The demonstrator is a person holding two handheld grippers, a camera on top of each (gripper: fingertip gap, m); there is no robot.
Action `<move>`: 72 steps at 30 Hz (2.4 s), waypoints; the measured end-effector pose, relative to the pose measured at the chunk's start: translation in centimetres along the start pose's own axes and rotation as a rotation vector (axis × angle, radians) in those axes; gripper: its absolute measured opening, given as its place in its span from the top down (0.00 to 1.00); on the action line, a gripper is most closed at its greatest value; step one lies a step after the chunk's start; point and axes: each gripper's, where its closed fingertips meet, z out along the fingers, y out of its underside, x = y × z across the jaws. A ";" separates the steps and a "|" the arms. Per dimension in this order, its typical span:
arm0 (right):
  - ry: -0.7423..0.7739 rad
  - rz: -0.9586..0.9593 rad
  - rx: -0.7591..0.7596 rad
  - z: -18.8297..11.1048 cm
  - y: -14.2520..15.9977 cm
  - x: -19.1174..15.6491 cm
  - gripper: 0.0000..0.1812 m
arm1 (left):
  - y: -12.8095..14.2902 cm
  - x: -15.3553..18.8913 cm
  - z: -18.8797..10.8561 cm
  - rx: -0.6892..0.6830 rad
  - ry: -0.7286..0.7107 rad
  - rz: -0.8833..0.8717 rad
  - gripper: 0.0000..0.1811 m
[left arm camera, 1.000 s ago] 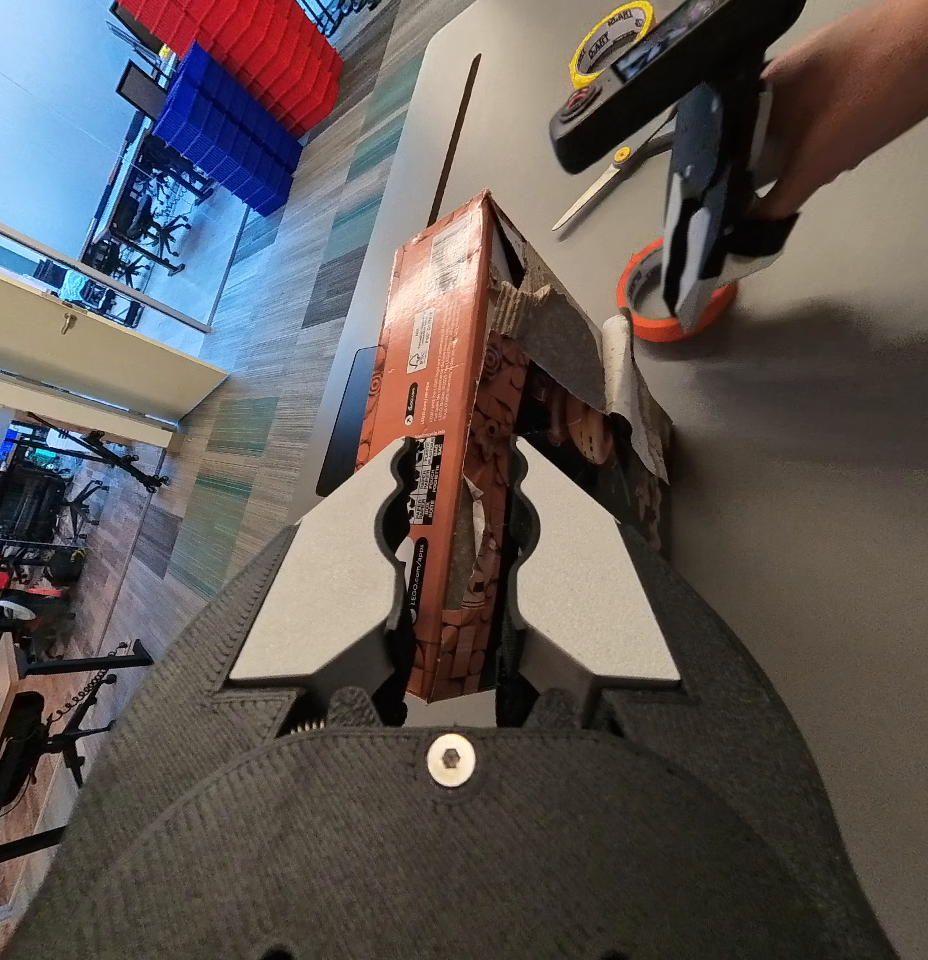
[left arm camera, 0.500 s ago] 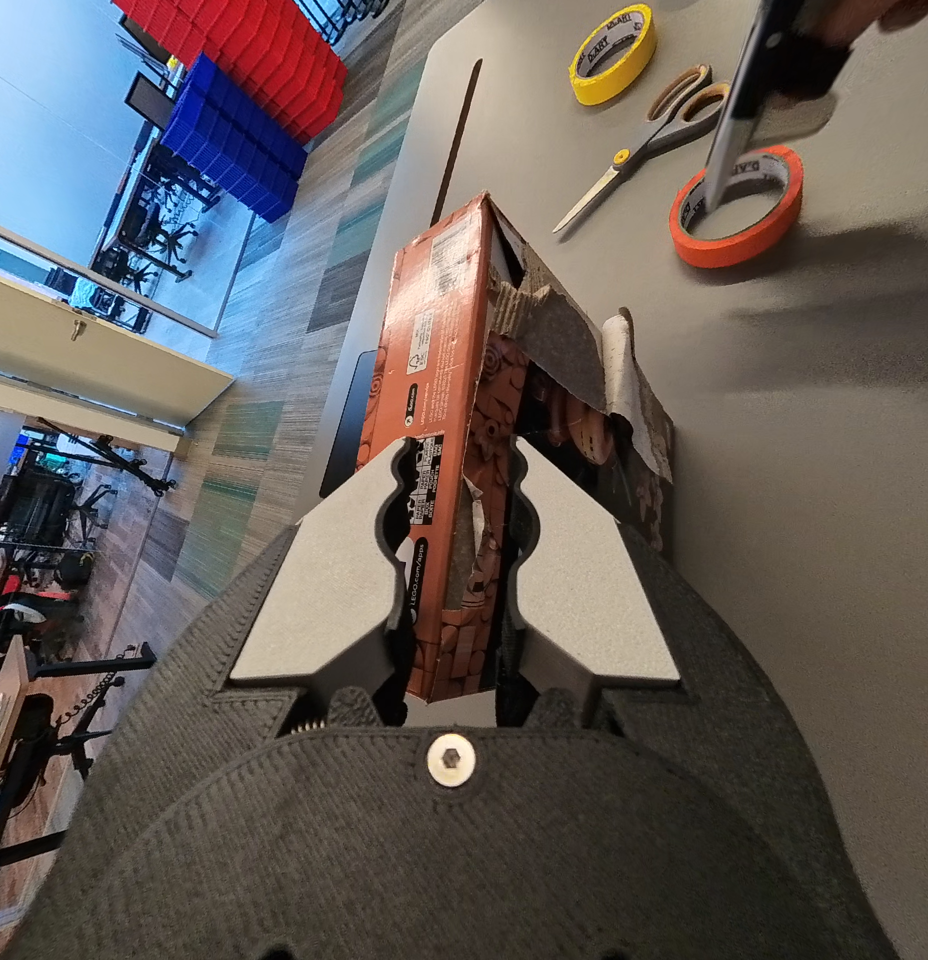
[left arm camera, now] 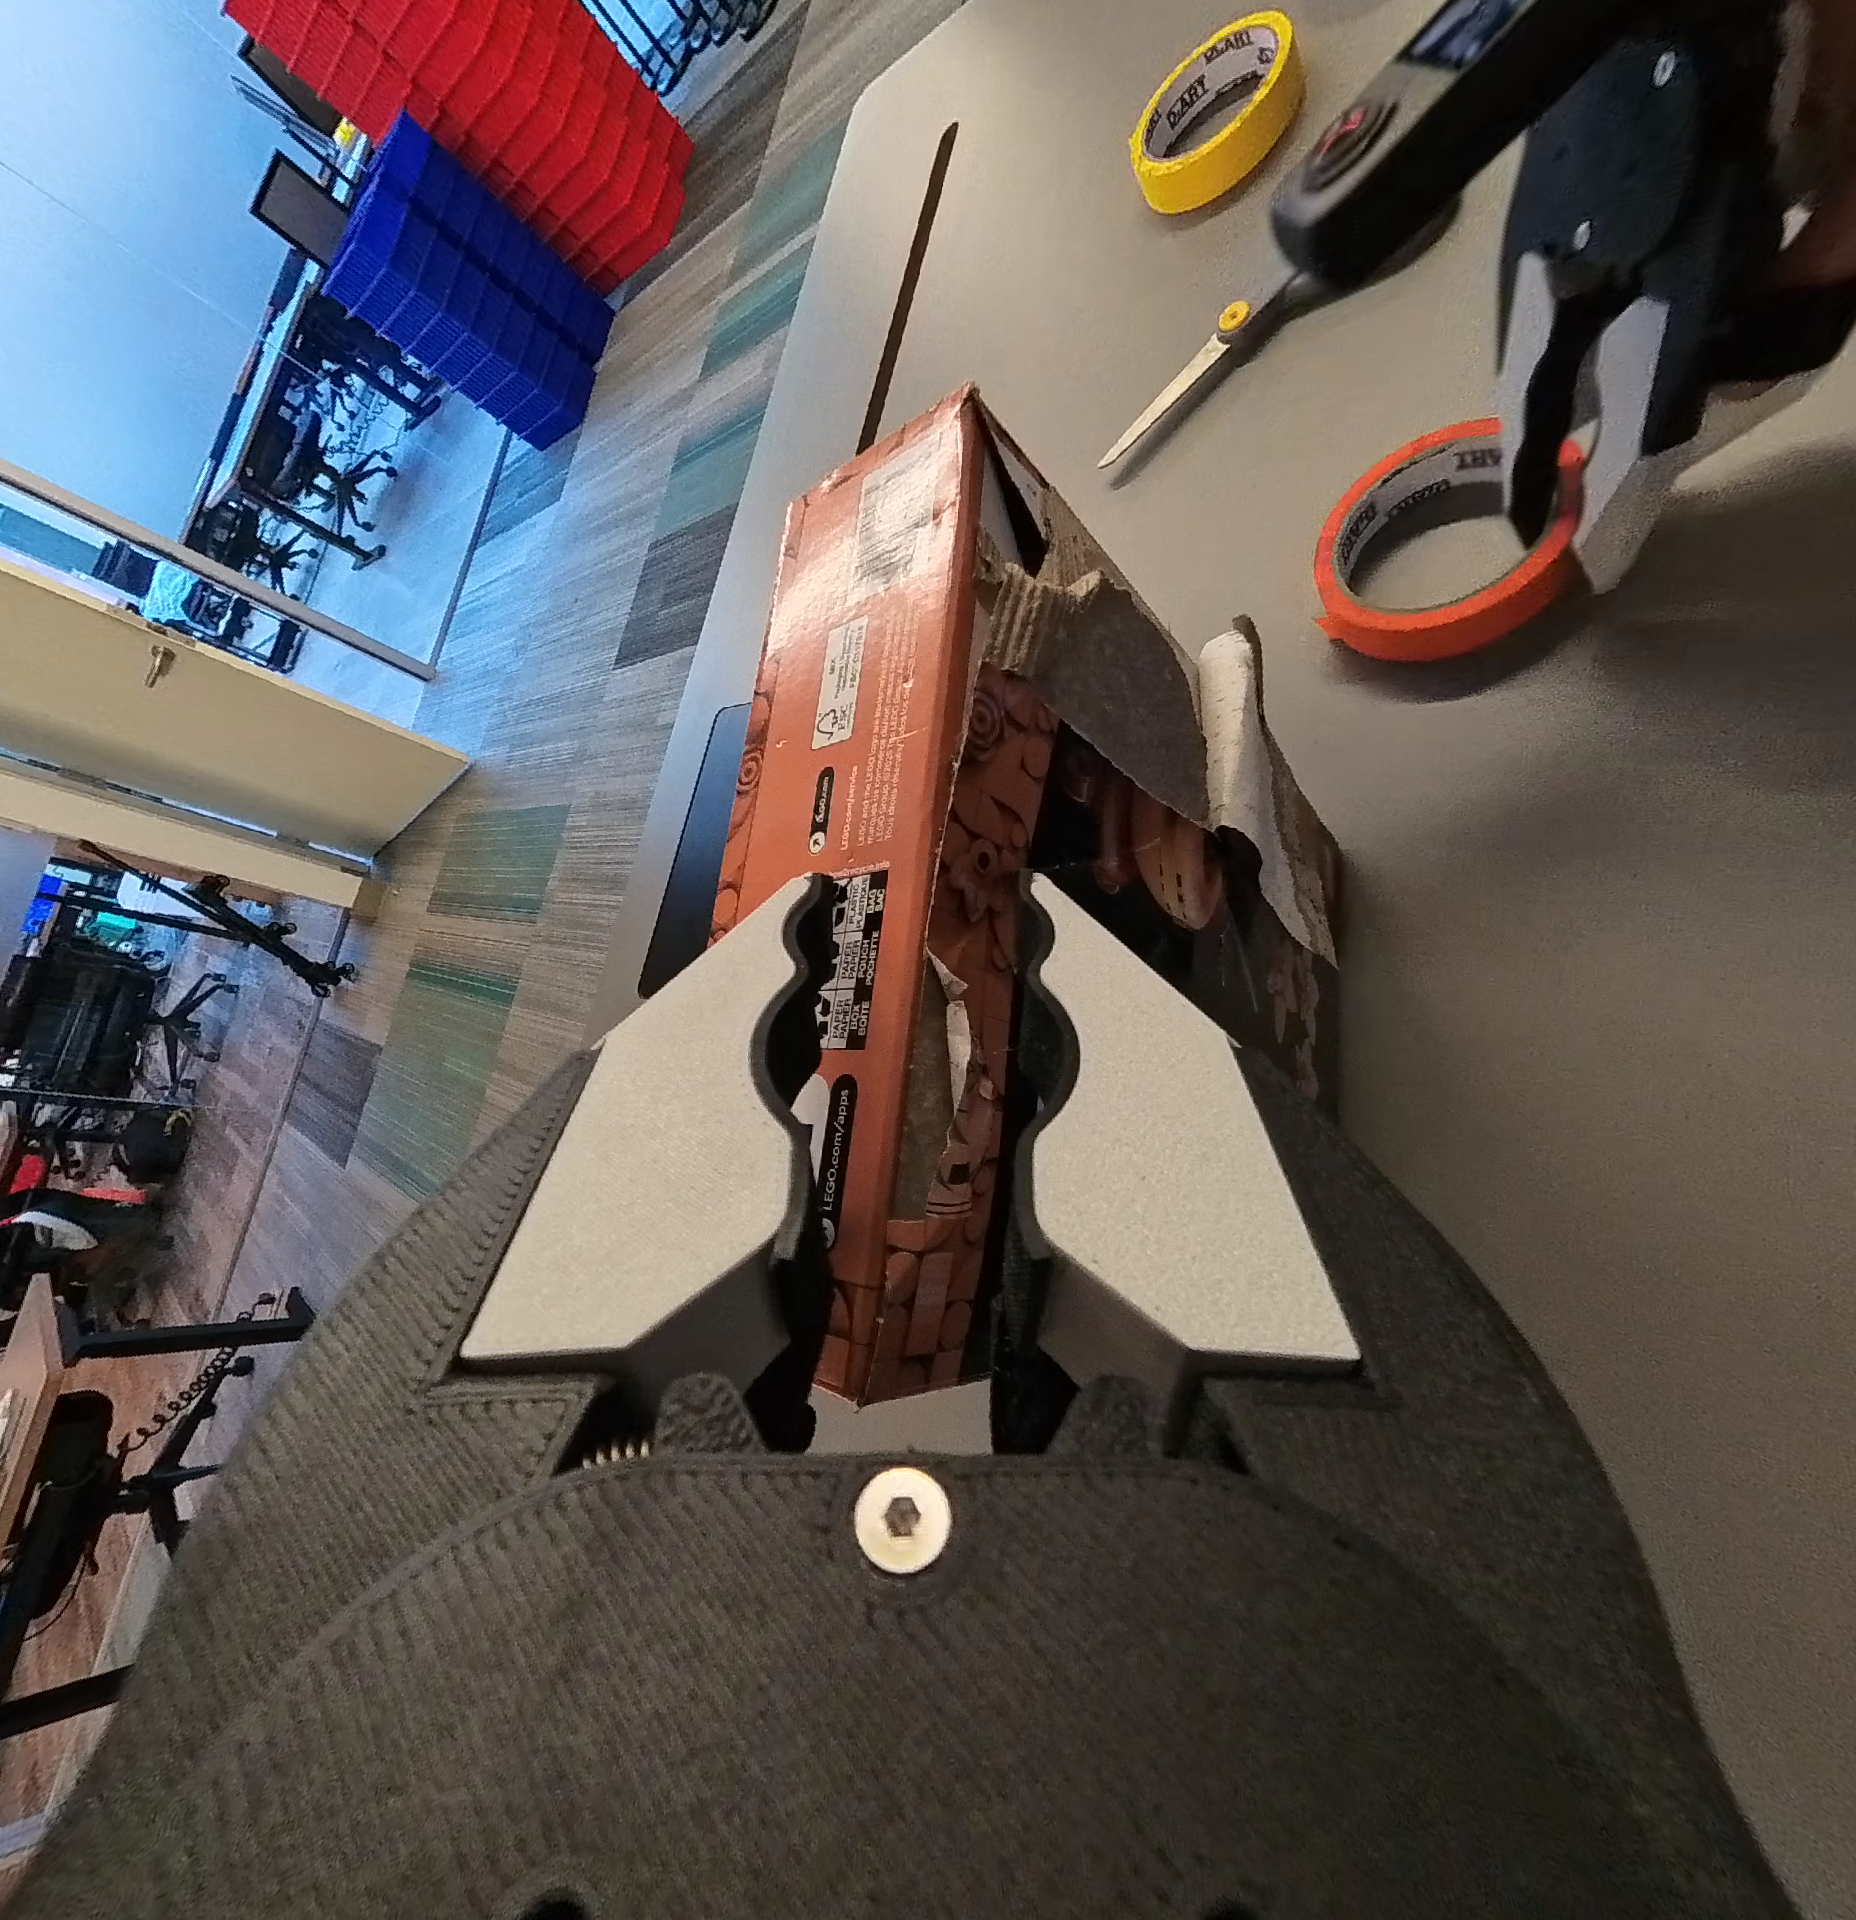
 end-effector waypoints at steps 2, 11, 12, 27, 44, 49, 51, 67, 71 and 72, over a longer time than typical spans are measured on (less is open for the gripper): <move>-0.062 0.078 0.094 -1.1 -0.4 -0.7 0.77 | 0.0 0.1 -0.1 0.002 -0.002 0.002 0.82; 0.170 -0.090 0.178 -3.5 -7.8 0.9 0.82 | 0.0 -0.2 0.0 0.005 -0.001 0.004 0.82; 0.177 -0.119 0.138 -2.8 -8.3 1.0 0.82 | 0.0 -0.2 0.1 0.006 -0.002 0.004 0.82; 0.009 0.067 -0.398 0.0 -8.4 3.5 0.96 | 0.2 -0.9 0.5 0.008 -0.015 0.007 0.82; 0.044 0.029 -0.674 0.9 -6.2 2.9 0.99 | 0.1 -0.6 0.4 0.013 -0.021 0.019 0.82; 0.016 -0.009 -0.632 0.5 -6.3 2.3 1.00 | 0.1 -0.6 0.4 0.013 -0.022 0.020 0.82; -0.033 0.015 -0.554 -0.1 -6.8 1.6 1.00 | 0.1 -0.5 0.4 0.013 -0.021 0.020 0.82; -0.315 -0.094 0.454 -14.8 -16.1 -4.5 1.00 | 0.0 -0.4 0.3 0.022 -0.023 0.035 0.82; -0.355 -0.143 0.579 -18.6 -17.1 -5.5 1.00 | 0.0 -0.3 0.2 0.024 -0.021 0.037 0.82; -0.388 -0.125 0.532 -18.2 -16.6 -5.4 1.00 | 0.0 -0.3 0.2 0.025 -0.023 0.040 0.82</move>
